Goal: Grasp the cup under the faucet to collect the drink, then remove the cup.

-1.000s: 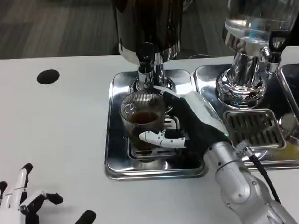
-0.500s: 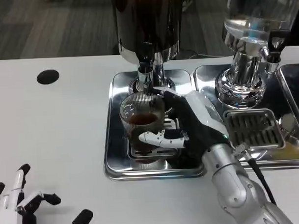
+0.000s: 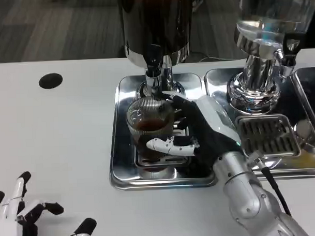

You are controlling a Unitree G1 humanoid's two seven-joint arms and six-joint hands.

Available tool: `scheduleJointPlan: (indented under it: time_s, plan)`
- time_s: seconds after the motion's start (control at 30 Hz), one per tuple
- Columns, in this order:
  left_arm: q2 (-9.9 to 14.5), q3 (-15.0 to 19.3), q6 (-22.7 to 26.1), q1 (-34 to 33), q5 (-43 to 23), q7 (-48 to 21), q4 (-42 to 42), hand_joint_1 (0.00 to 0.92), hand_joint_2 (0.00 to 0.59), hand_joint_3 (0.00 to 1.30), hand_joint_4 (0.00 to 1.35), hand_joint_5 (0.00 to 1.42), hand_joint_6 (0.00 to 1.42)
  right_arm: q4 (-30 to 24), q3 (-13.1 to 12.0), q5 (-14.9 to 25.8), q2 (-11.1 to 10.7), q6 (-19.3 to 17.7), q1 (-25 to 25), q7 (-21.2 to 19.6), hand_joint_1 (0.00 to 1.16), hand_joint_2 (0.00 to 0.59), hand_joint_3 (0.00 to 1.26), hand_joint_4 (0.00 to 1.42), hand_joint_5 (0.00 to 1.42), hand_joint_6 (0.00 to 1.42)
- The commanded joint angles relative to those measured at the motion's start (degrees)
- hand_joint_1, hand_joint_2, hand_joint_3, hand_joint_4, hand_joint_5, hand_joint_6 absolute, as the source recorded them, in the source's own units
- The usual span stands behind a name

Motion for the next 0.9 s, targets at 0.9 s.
scheduleJointPlan:
  time_s: [0.9]
  plan:
    - [0.1,-1.8,-0.8,-2.7,0.2,0.0,2.3,0.0,0.129,0.64,0.03,0.18,0.07,-7.5,-3.2,0.0,-3.8,-0.7,4.8,-0.4,0.81,0.196,0.51,0.55,0.51,0.57]
